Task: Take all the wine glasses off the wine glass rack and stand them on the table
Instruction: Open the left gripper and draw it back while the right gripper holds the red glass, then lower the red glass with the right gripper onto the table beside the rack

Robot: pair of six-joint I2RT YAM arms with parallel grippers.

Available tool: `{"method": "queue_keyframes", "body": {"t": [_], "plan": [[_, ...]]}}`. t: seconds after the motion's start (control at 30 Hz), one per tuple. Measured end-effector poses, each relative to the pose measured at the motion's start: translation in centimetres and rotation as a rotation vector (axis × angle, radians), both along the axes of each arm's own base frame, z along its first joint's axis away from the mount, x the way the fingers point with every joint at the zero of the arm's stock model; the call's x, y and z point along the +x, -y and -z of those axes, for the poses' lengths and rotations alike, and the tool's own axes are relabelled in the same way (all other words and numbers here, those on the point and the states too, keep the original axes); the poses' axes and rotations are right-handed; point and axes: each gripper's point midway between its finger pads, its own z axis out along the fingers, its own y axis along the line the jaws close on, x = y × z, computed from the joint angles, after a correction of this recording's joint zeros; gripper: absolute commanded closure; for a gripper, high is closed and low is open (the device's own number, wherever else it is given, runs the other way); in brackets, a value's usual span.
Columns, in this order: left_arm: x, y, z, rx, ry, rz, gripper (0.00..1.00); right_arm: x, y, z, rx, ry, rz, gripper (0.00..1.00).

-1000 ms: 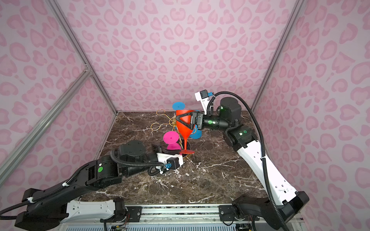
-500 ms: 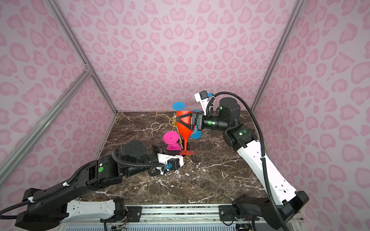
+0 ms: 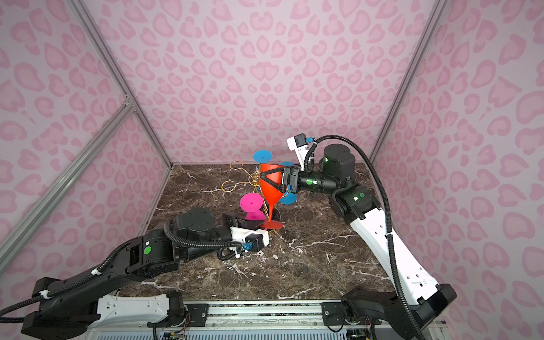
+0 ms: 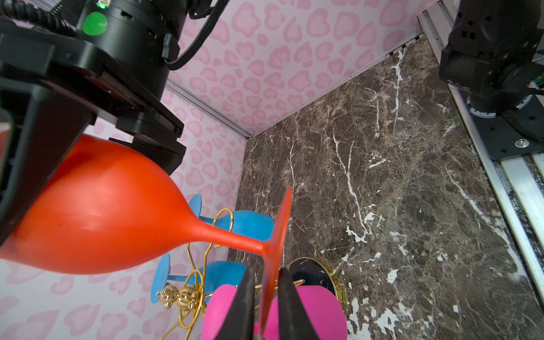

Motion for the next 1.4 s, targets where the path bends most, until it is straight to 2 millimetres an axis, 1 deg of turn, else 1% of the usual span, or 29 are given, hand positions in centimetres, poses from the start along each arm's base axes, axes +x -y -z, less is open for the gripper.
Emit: {"method": "queue_keyframes", "body": {"t": [0.1,0.2,0.37,0.53,0.67,0.83,0.9,0.97,1.07,1.13,1.2,1.33,1.4], "plan": [[0.1,0.0,0.1,0.001,-0.001,-0.006,0.56,0.1,0.1,-0.1,0.000,0.005,0.010,0.16],[0.2,-0.1,0.2,0.001,-0.003,-0.017,0.48,0.0,0.2,-0.3,0.002,0.019,0.014,0.16],[0.2,-0.5,0.2,-0.007,-0.007,-0.028,0.44,-0.2,0.5,-0.7,0.003,0.036,0.023,0.17],[0.1,-1.8,-0.6,-0.051,-0.018,-0.061,0.44,-0.2,1.0,-0.8,-0.006,0.056,0.048,0.17],[0.0,-3.6,-1.1,-0.108,-0.036,-0.107,0.43,-0.1,2.9,-1.3,-0.029,0.100,0.113,0.17],[0.0,-5.6,-1.4,-0.172,-0.063,-0.162,0.43,0.0,7.0,-1.8,-0.089,0.173,0.260,0.17],[0.0,-6.4,-1.7,-0.203,-0.072,-0.186,0.43,-0.1,8.7,-1.7,-0.138,0.212,0.336,0.17],[0.0,-7.0,-1.8,-0.225,-0.079,-0.202,0.43,-0.2,9.8,-0.6,-0.193,0.240,0.384,0.17],[-0.1,-7.7,-1.9,-0.251,-0.092,-0.216,0.43,0.1,11.5,2.6,-0.303,0.240,0.464,0.17],[-0.1,-8.0,-1.9,-0.266,-0.103,-0.228,0.43,0.7,12.8,5.0,-0.376,0.234,0.530,0.17],[0.0,-8.1,-2.0,-0.275,-0.107,-0.237,0.43,1.1,14.0,7.4,-0.447,0.226,0.581,0.17],[-0.1,-8.3,-2.0,-0.290,-0.121,-0.241,0.44,1.9,15.9,11.5,-0.549,0.220,0.669,0.17],[-0.1,-8.2,-1.8,-0.293,-0.129,-0.243,0.44,2.6,16.8,13.7,-0.596,0.221,0.715,0.17]]}}
